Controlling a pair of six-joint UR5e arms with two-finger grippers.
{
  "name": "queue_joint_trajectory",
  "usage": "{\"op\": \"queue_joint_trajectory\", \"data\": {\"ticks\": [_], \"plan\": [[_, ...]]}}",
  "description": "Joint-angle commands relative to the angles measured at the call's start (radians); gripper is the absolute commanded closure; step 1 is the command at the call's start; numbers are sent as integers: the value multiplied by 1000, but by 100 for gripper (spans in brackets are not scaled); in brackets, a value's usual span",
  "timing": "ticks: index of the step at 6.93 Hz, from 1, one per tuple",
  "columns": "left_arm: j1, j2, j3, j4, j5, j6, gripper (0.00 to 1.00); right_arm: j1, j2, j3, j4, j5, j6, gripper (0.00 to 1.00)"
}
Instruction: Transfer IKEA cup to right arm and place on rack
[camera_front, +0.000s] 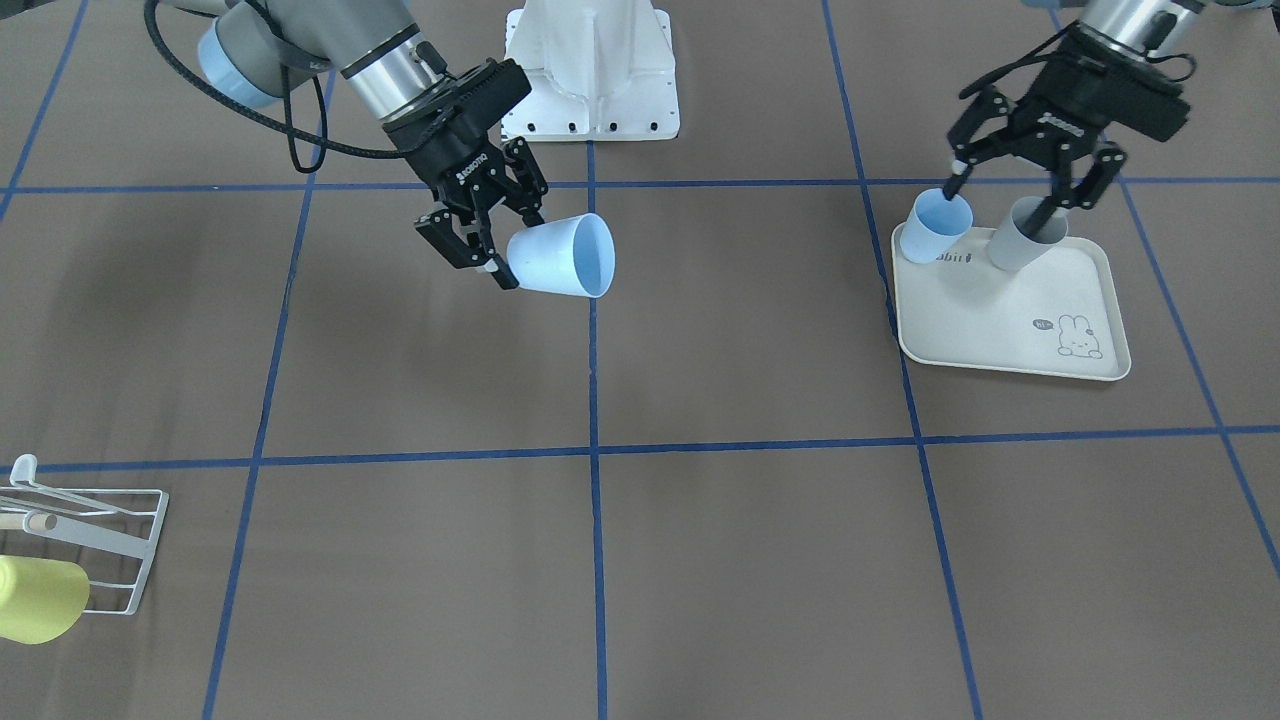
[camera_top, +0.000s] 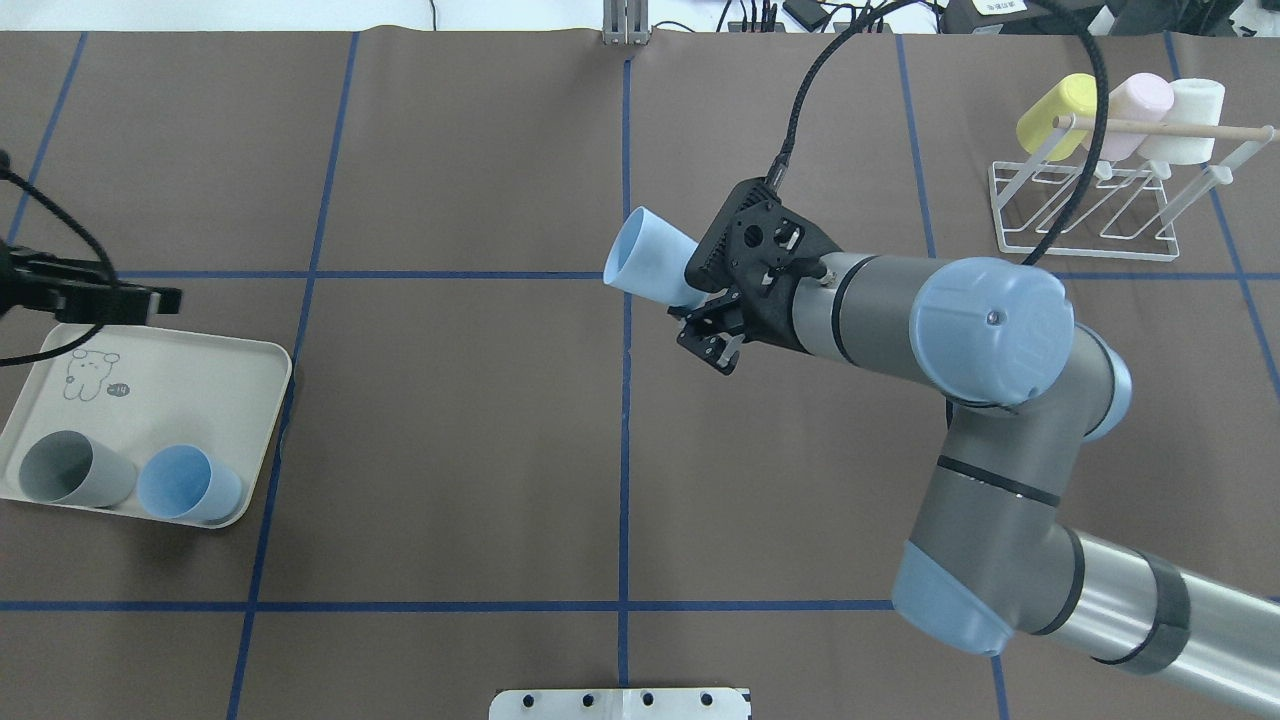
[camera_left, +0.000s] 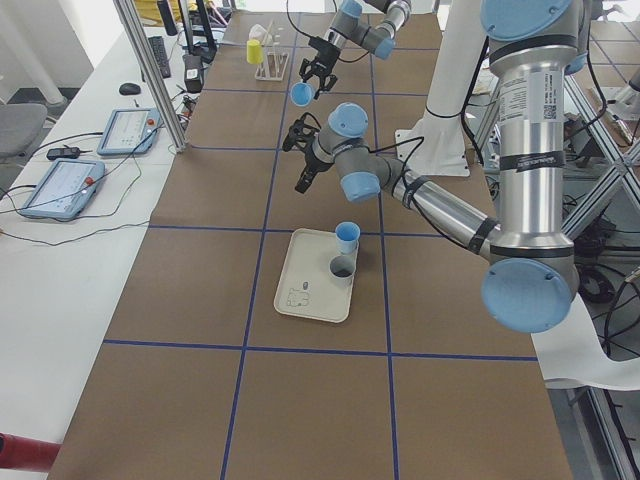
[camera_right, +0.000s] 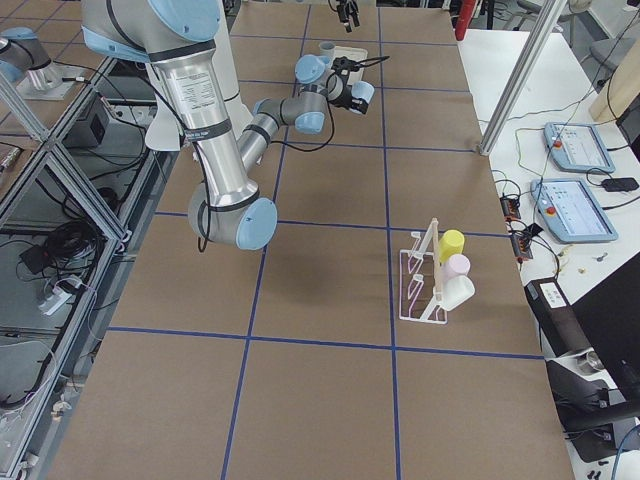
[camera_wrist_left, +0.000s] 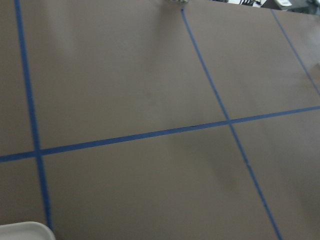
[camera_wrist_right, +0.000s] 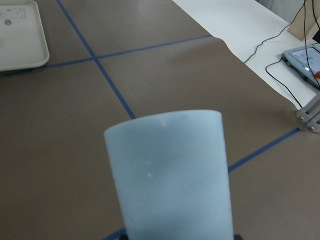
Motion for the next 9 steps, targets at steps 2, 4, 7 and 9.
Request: {"op": "queue_joint_trajectory", "data": {"ticks": [2,4,7,9], "plan": [[-327,87,154,-7,-129,533,0,199,-7,114,-425,2,-384,100],[-358,91,173,-9,-148,565,0,352,-10,170,-679,-7,-733,100],[-358,93,165,-9,-148,549,0,504,-173,174,-716,-148,-1195,100],[-358,94,165,-9,-148,549,0,500,-293,141,-676,-311,-1223,100]]}}
